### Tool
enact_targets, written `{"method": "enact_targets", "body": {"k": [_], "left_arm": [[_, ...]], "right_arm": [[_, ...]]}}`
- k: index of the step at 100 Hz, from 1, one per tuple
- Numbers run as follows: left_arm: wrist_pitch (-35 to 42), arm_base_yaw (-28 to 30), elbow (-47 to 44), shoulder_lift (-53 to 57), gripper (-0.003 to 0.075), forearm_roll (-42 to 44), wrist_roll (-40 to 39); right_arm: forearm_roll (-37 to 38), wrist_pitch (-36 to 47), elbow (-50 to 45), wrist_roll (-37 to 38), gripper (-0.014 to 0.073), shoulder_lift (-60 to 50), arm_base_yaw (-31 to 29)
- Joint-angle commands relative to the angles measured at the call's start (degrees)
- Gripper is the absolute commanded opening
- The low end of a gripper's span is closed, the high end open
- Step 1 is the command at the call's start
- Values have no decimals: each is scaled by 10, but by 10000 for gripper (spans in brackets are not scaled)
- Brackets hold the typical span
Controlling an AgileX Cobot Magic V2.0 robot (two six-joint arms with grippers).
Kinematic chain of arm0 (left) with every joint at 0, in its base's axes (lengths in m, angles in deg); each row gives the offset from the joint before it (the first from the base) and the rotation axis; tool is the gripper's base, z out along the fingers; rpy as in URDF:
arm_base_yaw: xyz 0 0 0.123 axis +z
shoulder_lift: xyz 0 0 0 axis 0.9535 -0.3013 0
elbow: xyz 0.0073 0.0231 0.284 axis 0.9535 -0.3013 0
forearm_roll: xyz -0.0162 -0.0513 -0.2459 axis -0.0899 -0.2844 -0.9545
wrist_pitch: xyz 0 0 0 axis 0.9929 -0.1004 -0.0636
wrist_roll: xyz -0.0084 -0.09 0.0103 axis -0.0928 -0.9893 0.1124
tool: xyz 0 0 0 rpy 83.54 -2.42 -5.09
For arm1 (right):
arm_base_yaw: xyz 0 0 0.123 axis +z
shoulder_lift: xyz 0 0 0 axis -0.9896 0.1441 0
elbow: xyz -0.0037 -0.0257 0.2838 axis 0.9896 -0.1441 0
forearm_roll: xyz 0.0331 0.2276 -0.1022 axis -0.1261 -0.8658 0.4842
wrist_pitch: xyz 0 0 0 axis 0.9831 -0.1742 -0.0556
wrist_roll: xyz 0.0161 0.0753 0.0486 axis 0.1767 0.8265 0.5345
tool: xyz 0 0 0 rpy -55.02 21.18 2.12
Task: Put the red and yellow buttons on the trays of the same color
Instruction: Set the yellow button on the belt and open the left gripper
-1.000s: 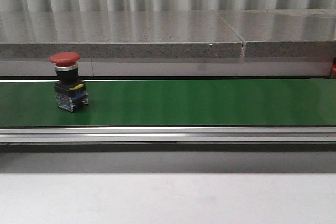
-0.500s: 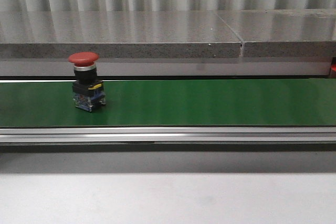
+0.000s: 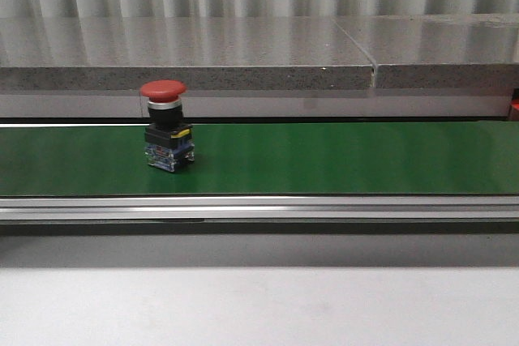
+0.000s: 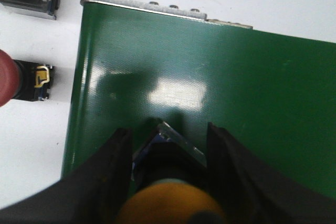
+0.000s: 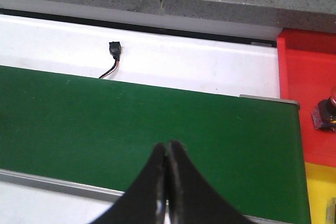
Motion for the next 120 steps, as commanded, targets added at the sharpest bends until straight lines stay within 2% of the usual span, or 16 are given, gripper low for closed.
{"method": "enact_targets", "body": {"k": [1, 16, 24, 41, 89, 111, 120], "left_arm": [[11, -5, 15, 21, 230, -8, 0], [4, -5, 15, 21, 575, -11, 1], [4, -8, 15, 21, 654, -22, 18], [14, -31, 15, 35, 659, -61, 75], [35, -81, 11, 195, 659, -59, 107], [108, -118, -73, 320, 657, -59, 122], [127, -135, -117, 378, 633, -62, 122]], "right_arm": [[-8, 40, 15, -7, -67, -5, 0], [-8, 40, 15, -7, -67, -5, 0], [-8, 40, 15, -7, -67, -5, 0], [-8, 40, 15, -7, -67, -5, 0], [-8, 40, 15, -7, -67, -5, 0], [-8, 40, 15, -7, -67, -5, 0], [-8, 40, 15, -7, -67, -5, 0]]}}
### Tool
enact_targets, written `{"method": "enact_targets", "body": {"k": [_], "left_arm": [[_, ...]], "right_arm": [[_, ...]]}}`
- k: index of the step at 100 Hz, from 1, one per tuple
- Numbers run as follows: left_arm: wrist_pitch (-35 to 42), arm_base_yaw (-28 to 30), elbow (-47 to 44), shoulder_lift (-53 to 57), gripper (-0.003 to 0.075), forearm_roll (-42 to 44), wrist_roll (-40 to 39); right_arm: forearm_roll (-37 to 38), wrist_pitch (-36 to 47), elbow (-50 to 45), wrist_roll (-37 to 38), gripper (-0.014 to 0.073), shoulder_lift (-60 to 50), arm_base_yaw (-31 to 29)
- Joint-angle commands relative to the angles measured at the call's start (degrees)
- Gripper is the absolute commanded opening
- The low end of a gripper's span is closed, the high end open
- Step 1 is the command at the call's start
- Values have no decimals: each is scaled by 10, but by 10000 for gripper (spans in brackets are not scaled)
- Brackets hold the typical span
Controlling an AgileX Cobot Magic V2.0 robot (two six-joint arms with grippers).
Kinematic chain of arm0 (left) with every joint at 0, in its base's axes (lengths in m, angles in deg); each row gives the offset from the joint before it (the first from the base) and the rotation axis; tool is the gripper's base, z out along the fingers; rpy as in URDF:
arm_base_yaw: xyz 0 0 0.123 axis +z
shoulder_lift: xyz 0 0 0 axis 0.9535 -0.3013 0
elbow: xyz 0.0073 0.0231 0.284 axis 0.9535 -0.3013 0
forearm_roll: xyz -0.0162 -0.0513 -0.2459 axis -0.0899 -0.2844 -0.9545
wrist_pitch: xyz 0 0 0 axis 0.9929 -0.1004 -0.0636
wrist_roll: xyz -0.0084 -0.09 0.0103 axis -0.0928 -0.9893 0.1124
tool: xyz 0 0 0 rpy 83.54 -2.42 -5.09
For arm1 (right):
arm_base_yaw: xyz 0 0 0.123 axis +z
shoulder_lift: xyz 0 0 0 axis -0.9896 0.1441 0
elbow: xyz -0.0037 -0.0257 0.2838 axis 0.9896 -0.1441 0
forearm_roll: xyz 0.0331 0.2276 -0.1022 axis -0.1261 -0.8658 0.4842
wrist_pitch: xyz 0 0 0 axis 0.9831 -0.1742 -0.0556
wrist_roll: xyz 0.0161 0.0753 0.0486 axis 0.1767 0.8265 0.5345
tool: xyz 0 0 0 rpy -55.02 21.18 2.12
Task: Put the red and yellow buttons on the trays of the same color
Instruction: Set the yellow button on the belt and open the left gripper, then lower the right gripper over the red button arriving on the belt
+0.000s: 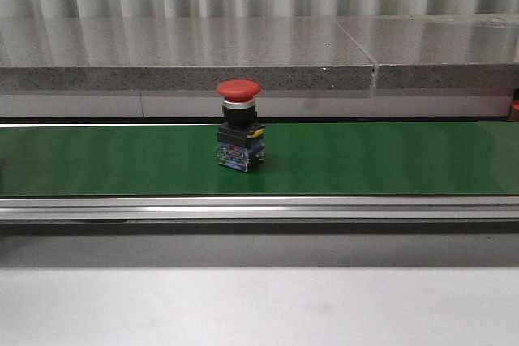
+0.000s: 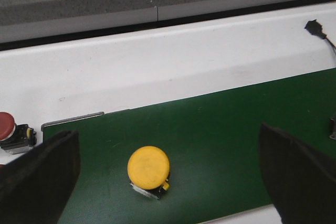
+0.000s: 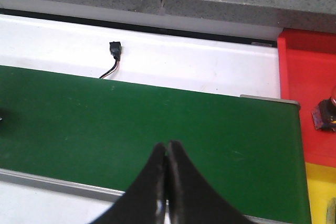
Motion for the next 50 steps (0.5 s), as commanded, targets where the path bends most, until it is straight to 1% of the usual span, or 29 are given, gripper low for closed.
{"method": "enact_targets", "body": {"k": [1, 12, 24, 36, 48, 50], "left_arm": [[55, -19, -26, 66, 627, -17, 4], [73, -32, -88, 135, 557, -24, 4], [88, -33, -150, 220, 433, -27, 4], [88, -33, -199, 290, 276, -38, 4], [88, -33, -235, 341, 87, -42, 4], [88, -33, -240, 348, 66, -42, 4]], "right_arm": [[-8, 40, 15, -7, -67, -5, 0], [-8, 40, 15, -7, -67, -5, 0], [-8, 40, 15, -7, -67, -5, 0], [-8, 40, 15, -7, -67, -5, 0], [-8, 40, 15, -7, -67, -5, 0], [-8, 40, 15, -7, -67, -5, 0]]}}
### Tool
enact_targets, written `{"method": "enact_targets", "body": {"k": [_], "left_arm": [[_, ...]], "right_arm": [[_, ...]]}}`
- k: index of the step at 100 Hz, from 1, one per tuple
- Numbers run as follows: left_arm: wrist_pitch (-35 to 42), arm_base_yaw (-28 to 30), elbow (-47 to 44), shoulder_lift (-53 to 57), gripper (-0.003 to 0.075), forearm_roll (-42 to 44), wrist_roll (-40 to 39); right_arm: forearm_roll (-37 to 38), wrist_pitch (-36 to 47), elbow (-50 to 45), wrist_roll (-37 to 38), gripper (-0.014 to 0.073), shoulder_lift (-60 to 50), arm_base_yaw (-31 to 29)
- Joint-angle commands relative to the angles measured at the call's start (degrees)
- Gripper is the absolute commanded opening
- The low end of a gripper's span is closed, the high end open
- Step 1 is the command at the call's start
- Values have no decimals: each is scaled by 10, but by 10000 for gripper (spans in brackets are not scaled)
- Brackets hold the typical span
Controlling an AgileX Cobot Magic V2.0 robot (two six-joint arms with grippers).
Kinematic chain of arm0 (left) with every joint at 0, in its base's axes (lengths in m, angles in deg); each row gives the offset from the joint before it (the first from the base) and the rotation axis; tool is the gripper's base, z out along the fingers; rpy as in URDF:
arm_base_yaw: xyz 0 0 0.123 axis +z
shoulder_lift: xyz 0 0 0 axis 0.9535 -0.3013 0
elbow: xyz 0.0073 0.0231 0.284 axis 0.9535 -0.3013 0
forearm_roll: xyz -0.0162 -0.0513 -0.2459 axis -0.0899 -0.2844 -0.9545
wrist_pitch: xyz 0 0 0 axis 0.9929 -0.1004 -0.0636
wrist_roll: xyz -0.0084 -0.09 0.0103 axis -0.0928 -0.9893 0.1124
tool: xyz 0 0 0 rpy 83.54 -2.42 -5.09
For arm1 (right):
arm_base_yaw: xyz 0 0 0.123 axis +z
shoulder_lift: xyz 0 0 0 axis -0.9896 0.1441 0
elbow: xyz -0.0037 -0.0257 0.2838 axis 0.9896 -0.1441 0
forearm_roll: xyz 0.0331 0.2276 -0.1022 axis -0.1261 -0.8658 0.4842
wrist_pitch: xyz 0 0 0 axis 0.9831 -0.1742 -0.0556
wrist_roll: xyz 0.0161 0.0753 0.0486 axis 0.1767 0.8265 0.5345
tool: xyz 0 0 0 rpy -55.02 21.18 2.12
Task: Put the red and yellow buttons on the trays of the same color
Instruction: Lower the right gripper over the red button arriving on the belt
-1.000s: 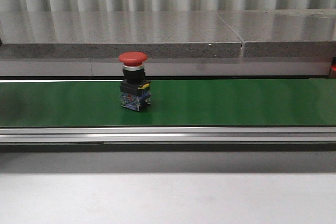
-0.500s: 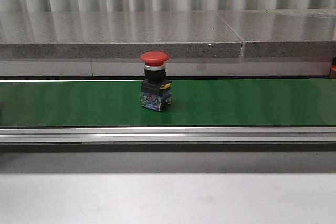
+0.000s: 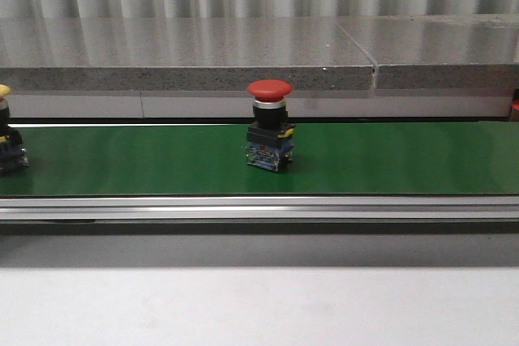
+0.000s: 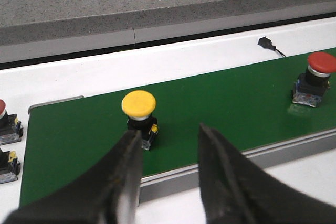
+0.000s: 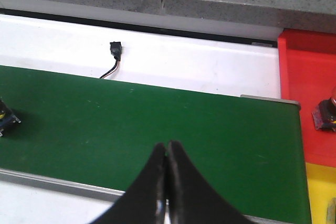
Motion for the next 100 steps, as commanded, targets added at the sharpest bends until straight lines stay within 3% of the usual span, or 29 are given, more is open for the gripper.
{"method": "enact_targets", "body": {"k": [1, 6, 51, 58, 69, 81, 82, 89, 100], "left_arm": [[43, -4, -8, 30, 45, -16, 2], [43, -4, -17, 43, -22, -16, 2], [39, -4, -30, 54, -20, -17, 1], [39, -4, -30, 54, -20, -17, 1], [39, -4, -30, 54, -20, -17, 1], [39, -4, -30, 54, -20, -17, 1], [39, -4, -30, 54, -20, -17, 1], [39, -4, -30, 54, -20, -17, 1], [39, -4, -30, 54, -20, -17, 1]], "right_arm": [[-8, 40, 15, -7, -67, -5, 0], [-8, 40, 15, -7, -67, -5, 0], [-8, 25, 15, -7, -61, -5, 0], [-8, 7, 15, -7, -24, -5, 0], [-8, -23, 15, -7, 148, -5, 0], [-12, -47, 15, -7, 457, -5, 0], [-13, -49, 15, -7, 513, -5, 0], [-25, -50, 15, -7, 662, -5, 0], [-58, -43, 15, -7, 633, -1, 0]]}}
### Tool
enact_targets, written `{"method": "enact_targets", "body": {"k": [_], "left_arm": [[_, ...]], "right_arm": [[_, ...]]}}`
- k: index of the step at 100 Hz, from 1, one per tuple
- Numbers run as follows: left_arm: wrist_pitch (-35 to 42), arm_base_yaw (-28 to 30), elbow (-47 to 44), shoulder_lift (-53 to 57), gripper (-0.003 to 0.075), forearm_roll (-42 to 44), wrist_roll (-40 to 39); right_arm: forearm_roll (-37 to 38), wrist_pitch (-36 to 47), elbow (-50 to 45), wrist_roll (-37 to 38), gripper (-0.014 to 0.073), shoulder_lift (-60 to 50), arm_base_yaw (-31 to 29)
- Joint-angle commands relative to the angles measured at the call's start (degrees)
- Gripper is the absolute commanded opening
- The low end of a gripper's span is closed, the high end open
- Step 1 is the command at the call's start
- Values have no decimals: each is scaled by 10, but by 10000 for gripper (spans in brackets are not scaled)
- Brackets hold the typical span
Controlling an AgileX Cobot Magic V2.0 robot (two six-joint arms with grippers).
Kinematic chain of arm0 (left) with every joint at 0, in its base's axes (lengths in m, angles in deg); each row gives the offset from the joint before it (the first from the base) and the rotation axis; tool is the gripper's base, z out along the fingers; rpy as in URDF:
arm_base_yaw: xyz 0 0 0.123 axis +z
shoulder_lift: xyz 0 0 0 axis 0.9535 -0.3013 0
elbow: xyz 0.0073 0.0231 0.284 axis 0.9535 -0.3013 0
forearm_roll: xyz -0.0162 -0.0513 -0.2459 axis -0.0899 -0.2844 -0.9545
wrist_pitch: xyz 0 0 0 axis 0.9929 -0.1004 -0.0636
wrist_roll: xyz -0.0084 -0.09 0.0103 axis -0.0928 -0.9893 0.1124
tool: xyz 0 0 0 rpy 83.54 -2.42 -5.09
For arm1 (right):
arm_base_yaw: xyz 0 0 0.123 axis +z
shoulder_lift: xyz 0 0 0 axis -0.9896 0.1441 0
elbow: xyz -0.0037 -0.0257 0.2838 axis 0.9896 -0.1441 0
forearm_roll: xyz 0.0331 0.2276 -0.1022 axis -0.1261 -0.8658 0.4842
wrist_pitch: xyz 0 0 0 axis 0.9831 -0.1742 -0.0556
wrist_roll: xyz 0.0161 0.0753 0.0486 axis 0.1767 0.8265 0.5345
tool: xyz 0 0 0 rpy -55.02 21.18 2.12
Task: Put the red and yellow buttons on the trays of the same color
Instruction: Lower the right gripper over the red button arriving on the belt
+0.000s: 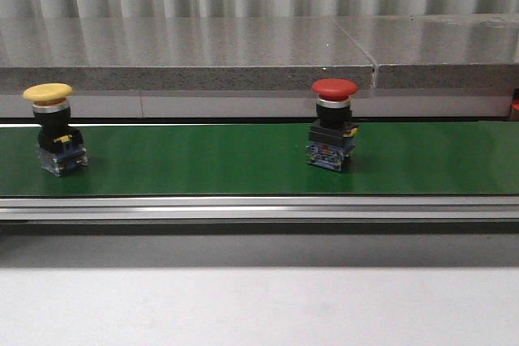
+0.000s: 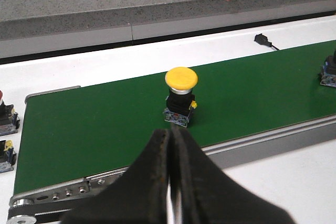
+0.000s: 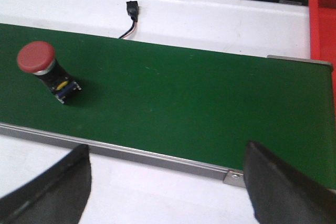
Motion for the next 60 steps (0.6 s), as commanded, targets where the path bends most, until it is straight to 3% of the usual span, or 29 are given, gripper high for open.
{"method": "enact_targets", "body": {"k": [1, 14, 42, 60], "left_arm": [[39, -4, 14, -2, -20, -15, 1], [39, -4, 14, -2, -20, -15, 1], [39, -4, 14, -2, -20, -15, 1], [39, -4, 14, -2, -20, -15, 1]], "right_arm": [[-38, 33, 15, -7, 631, 0, 0], [-53, 25, 26, -36, 625, 31, 14], [-55, 46, 69, -92, 625, 174, 120], [-55, 60, 111, -105, 625, 271, 146]]}}
